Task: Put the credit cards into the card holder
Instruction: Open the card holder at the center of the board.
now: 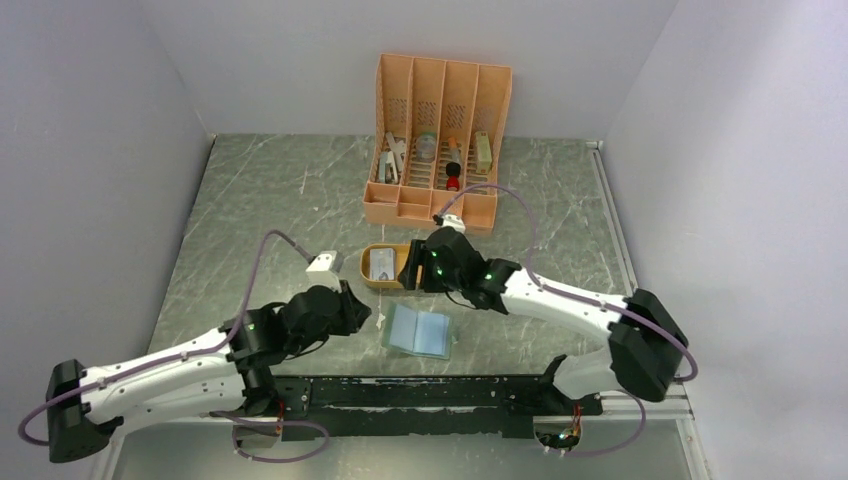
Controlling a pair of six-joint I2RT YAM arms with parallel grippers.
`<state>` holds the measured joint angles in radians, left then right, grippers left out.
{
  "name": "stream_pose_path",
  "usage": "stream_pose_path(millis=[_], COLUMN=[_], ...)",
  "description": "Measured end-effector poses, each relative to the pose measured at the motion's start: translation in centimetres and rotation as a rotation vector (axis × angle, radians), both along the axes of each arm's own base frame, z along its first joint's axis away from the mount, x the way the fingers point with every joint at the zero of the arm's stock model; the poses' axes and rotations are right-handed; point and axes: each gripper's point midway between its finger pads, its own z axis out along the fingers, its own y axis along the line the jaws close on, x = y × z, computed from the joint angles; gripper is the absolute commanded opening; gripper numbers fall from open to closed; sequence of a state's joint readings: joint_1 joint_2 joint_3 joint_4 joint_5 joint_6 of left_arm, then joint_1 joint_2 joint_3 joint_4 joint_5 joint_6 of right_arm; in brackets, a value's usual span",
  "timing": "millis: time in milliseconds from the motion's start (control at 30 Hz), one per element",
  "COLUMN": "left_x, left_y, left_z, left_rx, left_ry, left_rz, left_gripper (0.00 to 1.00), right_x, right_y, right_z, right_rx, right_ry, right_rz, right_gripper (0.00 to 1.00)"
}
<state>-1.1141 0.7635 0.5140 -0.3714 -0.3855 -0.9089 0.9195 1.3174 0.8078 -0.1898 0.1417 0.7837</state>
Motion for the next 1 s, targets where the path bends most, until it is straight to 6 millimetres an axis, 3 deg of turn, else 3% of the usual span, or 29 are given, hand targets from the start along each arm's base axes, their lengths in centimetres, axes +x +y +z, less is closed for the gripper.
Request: stream_pose_path(millis=[233,367,467,767,1000], left_x=[0.1,-0.1,-0.3,-1.7,-1.7], left_y=[1.7,1.5,0.6,-3.0,-4.6], left_z=[1.1,0.5,-0.5,-5.4,-7.2], left_rx=[-0.025,-0.005,0.016,0.068,0.071], left_ry=[-0.030,-0.025,-0.013,0.077,0.114], left_rz=[0.053,0.029,-0.019,-0.196,-0.247], left_gripper=[0.42,0.64,0.71,0.77,0.72], right_x=[2.8,2.7,1.8,-3.1,-4.8], right_y=[3.0,2.6,1.4,-4.7,-6.0], right_z=[-1.2,-0.9,-0.6,-2.7,-3.1], right_rx=[0.011,0.013,0.019,-0.015,0.004], right_ry=[0.024,0.013,0.000,0.028,0.046], right_rz=[0.012,0.012,0.007,0.010,0.023], right_gripper=[0.64,0.62,0.61,0.61,0.60])
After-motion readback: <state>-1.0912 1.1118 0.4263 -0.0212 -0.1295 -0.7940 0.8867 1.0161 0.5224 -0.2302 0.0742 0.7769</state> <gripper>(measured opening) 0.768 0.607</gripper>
